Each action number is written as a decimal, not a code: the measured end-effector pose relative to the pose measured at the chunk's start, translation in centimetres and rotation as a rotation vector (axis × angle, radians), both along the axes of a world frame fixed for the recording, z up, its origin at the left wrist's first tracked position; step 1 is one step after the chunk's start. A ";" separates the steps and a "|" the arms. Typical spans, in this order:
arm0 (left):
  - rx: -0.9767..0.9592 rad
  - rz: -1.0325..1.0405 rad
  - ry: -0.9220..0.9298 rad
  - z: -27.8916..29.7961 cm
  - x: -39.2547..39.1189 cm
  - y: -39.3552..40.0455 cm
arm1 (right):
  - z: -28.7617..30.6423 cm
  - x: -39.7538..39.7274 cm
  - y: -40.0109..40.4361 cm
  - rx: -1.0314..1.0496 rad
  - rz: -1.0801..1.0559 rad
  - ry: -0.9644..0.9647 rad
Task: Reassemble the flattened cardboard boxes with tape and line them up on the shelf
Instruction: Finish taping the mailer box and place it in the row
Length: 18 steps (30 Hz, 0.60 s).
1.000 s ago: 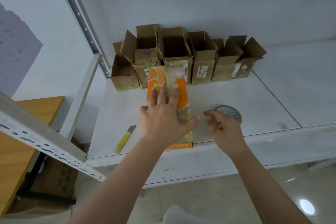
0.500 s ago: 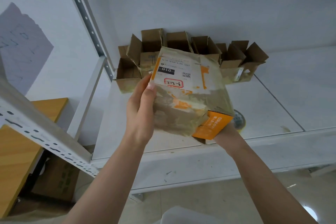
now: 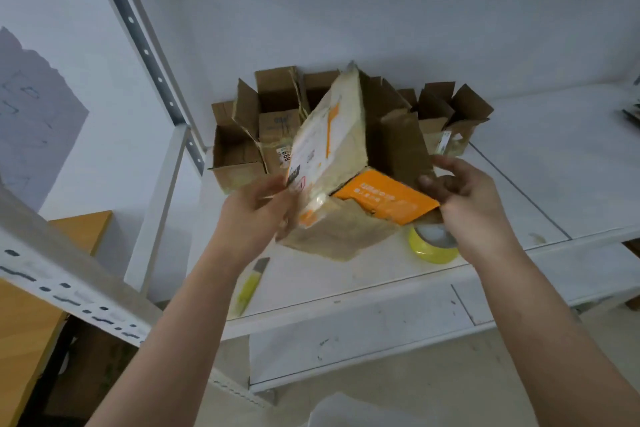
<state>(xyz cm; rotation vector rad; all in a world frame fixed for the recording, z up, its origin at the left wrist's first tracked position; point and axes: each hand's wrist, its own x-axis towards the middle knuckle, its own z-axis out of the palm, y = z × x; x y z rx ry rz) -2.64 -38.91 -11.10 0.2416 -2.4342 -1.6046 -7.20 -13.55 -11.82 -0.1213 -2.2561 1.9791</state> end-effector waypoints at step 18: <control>-0.222 -0.226 0.134 4.0 -4.7 6.0 | 3.9 1.2 3.6 0.446 -0.239 0.280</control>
